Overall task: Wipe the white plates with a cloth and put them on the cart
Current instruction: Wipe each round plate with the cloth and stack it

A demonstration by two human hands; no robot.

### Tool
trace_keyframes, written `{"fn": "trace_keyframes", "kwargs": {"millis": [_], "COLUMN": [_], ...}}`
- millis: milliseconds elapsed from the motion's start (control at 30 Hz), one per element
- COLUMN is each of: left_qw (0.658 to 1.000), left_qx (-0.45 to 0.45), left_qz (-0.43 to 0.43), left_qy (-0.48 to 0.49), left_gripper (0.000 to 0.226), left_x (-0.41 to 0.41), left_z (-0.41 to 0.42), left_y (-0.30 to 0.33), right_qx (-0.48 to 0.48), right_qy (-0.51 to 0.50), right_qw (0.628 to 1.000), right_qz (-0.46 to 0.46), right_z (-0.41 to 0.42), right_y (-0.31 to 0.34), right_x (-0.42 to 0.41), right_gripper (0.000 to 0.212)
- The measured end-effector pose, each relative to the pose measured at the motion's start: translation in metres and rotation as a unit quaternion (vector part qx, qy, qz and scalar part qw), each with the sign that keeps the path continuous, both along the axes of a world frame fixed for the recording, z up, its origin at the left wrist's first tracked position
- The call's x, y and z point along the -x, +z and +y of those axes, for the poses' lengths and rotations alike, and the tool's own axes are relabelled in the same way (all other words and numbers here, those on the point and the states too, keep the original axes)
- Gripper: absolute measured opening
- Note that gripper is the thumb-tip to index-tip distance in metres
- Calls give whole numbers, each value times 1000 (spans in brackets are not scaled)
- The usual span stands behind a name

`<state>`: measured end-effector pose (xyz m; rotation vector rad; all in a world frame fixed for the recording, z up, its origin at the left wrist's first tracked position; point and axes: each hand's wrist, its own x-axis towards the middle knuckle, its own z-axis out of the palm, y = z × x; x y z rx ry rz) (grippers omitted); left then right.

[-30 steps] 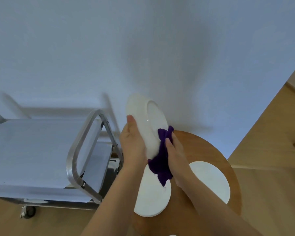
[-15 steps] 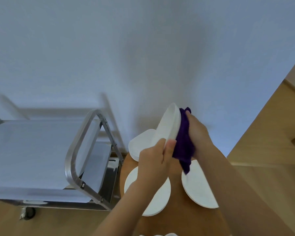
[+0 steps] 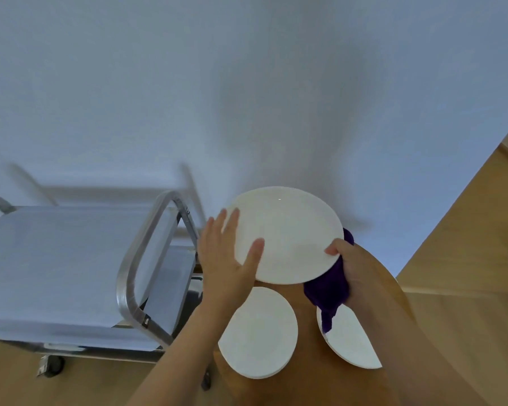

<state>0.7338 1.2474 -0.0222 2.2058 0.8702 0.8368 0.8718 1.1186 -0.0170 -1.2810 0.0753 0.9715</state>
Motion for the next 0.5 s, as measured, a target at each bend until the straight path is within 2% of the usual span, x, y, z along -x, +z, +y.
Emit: {"fn": "trace_keyframes", "kwargs": {"millis": [33,67,100,133,167,200,267,333,400,467,500], "left_qw": [987,939,854,759,693,668,677,711,769,834,848], "left_qx": [143,315,476,598,661,681,668,640,590,521,506], "left_qz": [-56,-123,-190,-239,-268,-278,-281,-263,-219,-147,-129], "left_qy": [39,65,88,99,107,115,128,124,115,102,88], "left_gripper": [67,66,62,54,47,43,46,50,50,50,51], "left_x": [-2,-6,-10,-10,-9,-8,-5,-3,-2,0,2], "left_z": [1,4,9,14,18,21,21,18,12,4,-1], "left_y": [-1,-1,0,-2,-5,-8,-16,-21,-24,-28,-31], "right_qx": [8,11,16,21,31,47,103,178,231,226,232], "right_qy": [-5,-6,-3,5,20,45,84,56,8,4,15], "right_qw": [1000,999,999,998,997,994,983,949,875,825,807], "right_qz": [-16,-32,-50,-64,-75,-84,-126,-252,-426,-518,-544], "right_z": [0,0,-1,-2,-4,-7,-14,-17,-14,-1,9], "right_y": [-4,-7,-10,-13,-16,-17,-19,-20,-15,-7,-7], "right_x": [1,2,2,2,1,-1,-5,-10,-12,-7,-3], "right_gripper": [13,14,16,18,19,19,22,28,30,29,31]}}
